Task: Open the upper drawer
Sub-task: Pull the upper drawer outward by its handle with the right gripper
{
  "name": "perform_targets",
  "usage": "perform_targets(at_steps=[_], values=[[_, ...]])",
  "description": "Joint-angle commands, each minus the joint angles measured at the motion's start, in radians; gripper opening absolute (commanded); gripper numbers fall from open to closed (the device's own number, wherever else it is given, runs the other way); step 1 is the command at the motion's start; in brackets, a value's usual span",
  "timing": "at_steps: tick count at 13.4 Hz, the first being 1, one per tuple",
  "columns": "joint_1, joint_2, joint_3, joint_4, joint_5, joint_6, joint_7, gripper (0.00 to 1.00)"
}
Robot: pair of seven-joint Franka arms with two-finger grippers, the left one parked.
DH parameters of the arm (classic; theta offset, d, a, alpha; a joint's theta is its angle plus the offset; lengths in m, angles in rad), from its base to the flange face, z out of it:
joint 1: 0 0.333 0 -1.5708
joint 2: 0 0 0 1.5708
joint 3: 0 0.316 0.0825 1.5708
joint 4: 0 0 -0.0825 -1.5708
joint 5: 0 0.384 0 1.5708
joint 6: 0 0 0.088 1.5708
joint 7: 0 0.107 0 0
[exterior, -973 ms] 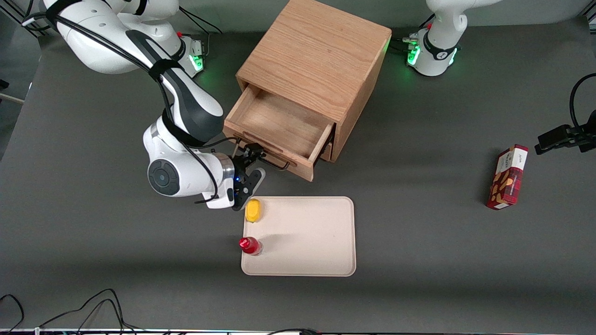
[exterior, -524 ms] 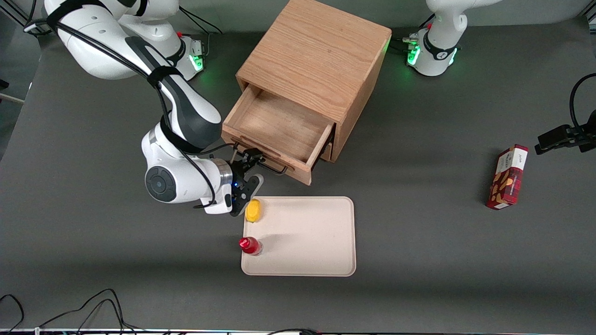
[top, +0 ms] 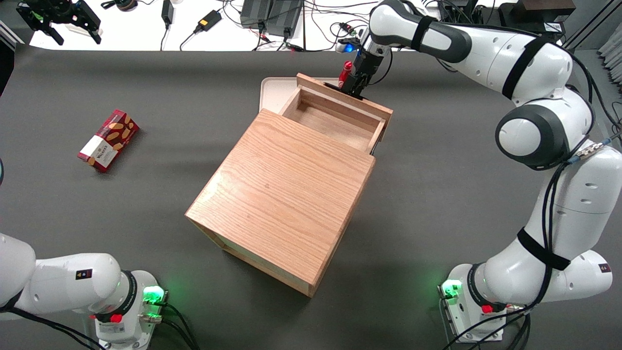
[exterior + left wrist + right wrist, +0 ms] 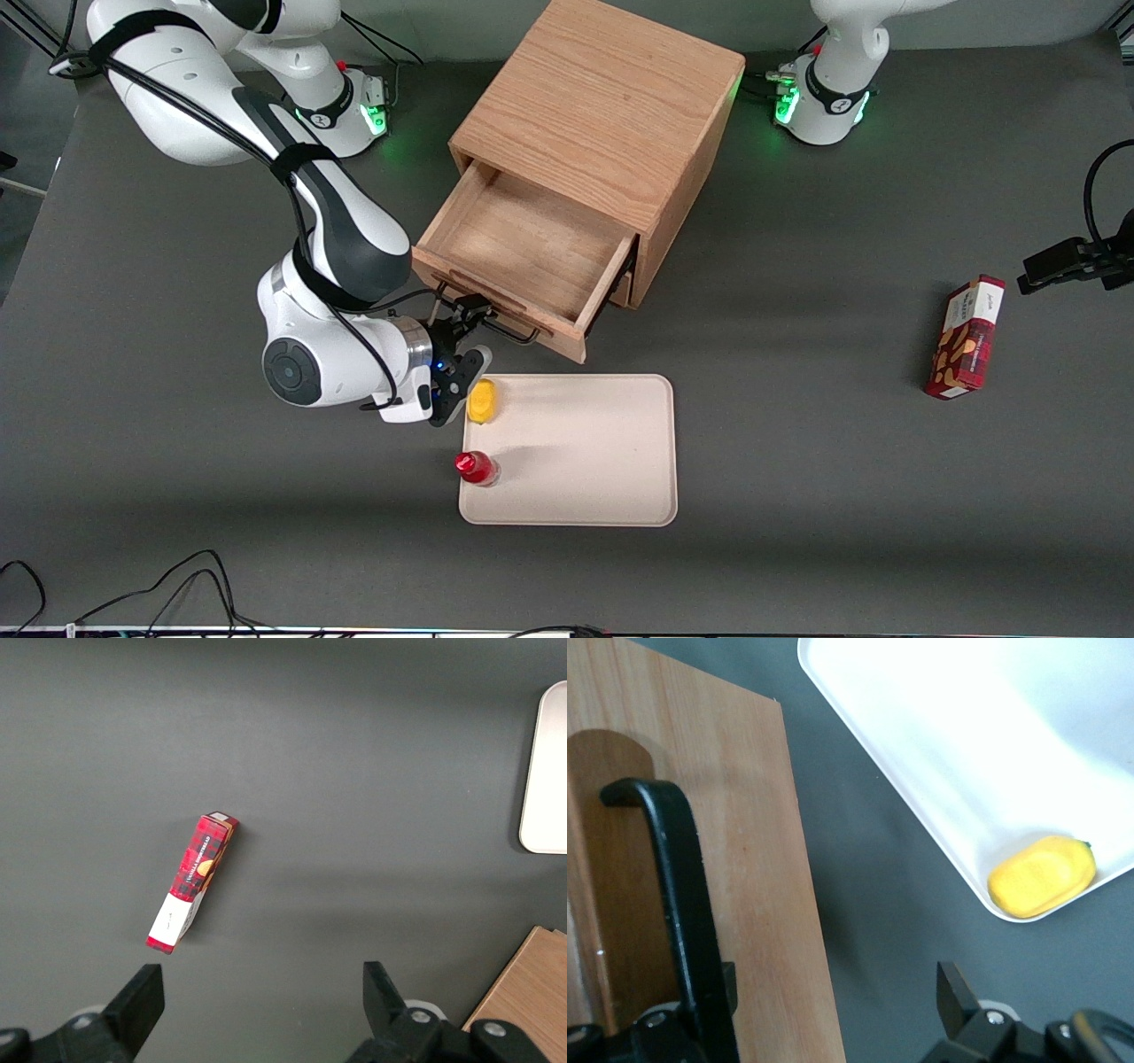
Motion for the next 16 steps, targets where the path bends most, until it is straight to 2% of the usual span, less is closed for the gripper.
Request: perform_targets(at_steps=[1, 16], values=[[0.015, 0.027, -0.023, 0.075, -0.016, -0.045, -0.022, 1.00], [0.033, 0.113, -0.081, 0.255, -0.017, -0.071, -0.086, 1.00]])
